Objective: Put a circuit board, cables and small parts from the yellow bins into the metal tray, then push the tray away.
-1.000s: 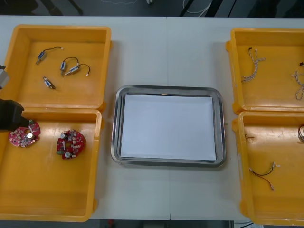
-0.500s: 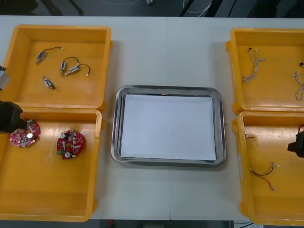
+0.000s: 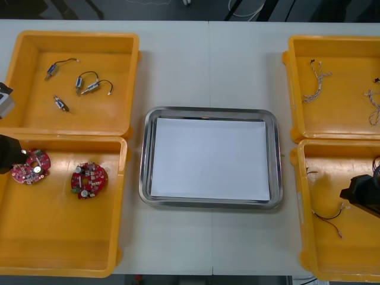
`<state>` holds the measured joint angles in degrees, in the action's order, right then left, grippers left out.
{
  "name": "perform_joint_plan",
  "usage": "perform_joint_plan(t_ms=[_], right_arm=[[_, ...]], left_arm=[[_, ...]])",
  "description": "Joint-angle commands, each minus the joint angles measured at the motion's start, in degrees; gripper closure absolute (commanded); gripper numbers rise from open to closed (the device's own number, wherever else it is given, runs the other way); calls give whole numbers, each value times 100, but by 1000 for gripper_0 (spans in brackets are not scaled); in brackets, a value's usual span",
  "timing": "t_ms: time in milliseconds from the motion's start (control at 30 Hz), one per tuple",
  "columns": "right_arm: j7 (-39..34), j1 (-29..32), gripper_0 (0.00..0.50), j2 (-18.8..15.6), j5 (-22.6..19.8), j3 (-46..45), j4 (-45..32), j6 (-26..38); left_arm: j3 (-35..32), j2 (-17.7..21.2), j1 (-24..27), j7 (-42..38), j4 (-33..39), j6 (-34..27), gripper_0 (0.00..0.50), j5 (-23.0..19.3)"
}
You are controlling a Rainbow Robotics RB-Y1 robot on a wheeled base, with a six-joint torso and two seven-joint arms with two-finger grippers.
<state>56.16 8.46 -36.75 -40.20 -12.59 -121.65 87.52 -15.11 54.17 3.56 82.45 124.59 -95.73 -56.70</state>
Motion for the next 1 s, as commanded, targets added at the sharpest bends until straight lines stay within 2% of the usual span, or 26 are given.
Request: perform_joint_plan(t_ms=[33, 200, 433, 500, 633, 1000], right_arm=[[-307, 148, 0, 54, 91, 283, 282, -367], [-263, 148, 0, 45, 179, 442, 642, -674], [-343, 148, 0, 45, 258, 609, 739, -727], [-369, 139, 0, 45, 276, 697, 853, -912], [-395, 148, 0, 45, 311, 802, 994, -1096], [-466, 165, 0, 45, 346, 837, 1011, -947]], left_arm=[[193, 383, -444, 201, 30, 679, 100, -78], [615, 603, -734, 219, -119, 1566, 100, 10], [984, 744, -743, 271, -550, 2146, 99, 19], [1124, 788, -743, 315, -682, 2349, 99, 81], [1265, 840, -743, 315, -752, 2480, 100, 221], [1555, 902, -629, 350, -1104, 2841, 100, 406]])
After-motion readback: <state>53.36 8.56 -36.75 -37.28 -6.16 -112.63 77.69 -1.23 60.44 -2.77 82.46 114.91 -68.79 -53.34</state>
